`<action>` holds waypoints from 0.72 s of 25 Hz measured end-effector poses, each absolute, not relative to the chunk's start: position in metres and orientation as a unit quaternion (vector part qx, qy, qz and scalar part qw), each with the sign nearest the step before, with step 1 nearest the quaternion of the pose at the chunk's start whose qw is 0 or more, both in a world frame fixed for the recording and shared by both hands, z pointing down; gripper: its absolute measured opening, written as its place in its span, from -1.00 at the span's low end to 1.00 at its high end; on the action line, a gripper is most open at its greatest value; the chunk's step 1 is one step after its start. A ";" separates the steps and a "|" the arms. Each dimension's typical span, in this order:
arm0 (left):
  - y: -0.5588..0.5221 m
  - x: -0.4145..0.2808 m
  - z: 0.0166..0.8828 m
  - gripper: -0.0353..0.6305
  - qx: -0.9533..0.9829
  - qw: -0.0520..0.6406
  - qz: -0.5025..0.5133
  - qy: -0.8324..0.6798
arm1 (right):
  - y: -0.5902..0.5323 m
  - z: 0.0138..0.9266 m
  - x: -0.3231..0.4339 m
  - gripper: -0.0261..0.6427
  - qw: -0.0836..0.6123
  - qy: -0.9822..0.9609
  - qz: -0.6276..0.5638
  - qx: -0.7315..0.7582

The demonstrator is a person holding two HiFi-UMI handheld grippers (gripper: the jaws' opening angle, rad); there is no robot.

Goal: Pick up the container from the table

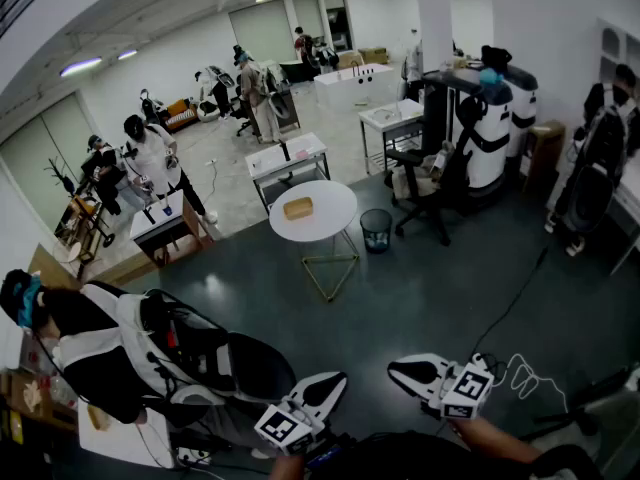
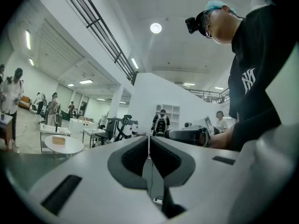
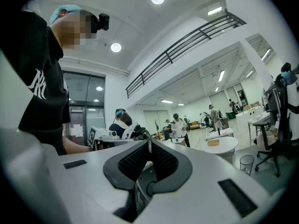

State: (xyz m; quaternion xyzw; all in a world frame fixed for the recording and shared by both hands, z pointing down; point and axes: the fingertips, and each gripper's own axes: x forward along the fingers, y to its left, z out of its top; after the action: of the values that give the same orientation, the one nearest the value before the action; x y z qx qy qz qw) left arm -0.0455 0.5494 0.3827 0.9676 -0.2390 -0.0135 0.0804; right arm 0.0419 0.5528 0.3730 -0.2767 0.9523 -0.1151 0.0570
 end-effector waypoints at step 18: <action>0.571 -0.016 0.379 -0.88 0.963 0.111 -0.032 -0.242 | 0.575 0.391 0.081 -0.78 0.068 0.945 -0.128 -0.293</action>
State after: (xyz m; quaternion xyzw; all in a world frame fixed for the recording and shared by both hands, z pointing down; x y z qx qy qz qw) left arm -0.0157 0.5714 0.3785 0.9634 -0.2417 -0.0317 0.1110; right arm 0.0814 0.5746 0.3914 -0.2927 0.9451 -0.1282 0.0680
